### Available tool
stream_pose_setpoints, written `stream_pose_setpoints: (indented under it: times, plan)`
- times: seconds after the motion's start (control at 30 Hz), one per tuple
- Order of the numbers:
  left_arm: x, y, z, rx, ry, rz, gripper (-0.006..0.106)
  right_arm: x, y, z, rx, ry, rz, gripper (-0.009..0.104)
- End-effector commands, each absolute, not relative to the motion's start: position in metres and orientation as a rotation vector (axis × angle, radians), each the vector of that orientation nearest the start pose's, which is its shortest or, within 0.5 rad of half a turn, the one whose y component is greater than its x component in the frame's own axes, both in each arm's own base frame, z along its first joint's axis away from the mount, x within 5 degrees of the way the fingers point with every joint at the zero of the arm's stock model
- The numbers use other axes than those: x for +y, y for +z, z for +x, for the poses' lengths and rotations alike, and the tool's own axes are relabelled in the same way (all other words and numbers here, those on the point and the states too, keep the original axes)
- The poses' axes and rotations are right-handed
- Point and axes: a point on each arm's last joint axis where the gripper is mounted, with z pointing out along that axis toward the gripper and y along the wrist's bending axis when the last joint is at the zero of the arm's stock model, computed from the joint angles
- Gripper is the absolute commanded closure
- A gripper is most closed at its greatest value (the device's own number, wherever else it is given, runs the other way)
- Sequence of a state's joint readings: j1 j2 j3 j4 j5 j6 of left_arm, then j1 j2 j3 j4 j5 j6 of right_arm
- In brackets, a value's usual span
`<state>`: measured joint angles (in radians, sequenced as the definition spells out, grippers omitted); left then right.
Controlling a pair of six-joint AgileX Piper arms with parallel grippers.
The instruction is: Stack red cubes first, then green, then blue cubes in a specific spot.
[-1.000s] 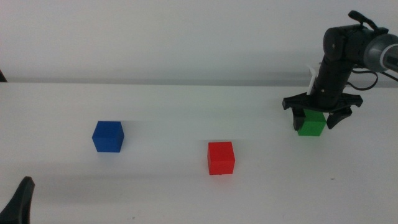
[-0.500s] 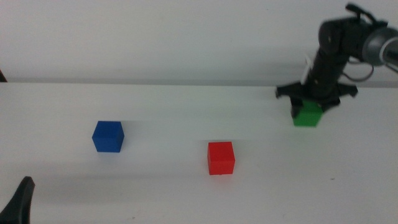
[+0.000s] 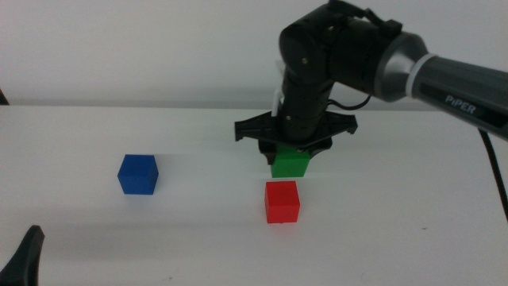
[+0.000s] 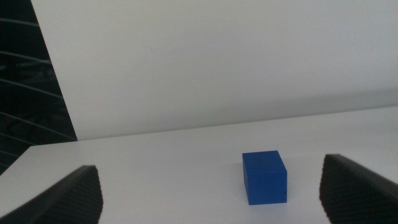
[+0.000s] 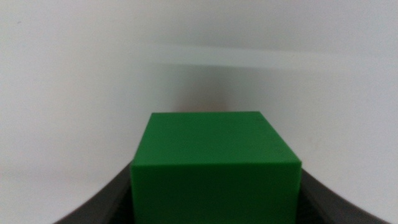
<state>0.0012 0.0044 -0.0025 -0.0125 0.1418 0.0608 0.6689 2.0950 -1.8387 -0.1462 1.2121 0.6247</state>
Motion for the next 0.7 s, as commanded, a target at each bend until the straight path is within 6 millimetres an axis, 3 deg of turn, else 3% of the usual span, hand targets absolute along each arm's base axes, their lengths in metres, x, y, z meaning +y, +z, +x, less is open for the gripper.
stream_pose_setpoints:
  times: [0.0,0.33,0.67]
  plan:
    - [0.0,0.191,0.055,1.61,0.03,0.036,0.007,0.269,0.238,0.35,2.91,-0.04,-0.116,0.082]
    - [0.0,0.191,0.055,1.611,0.03,0.036,0.007,0.274,0.218,0.344,3.017,-0.096,-0.108,0.082]
    - [0.0,0.191,0.055,1.611,0.03,0.036,0.007,0.276,0.219,0.339,3.06,-0.049,-0.223,0.082]
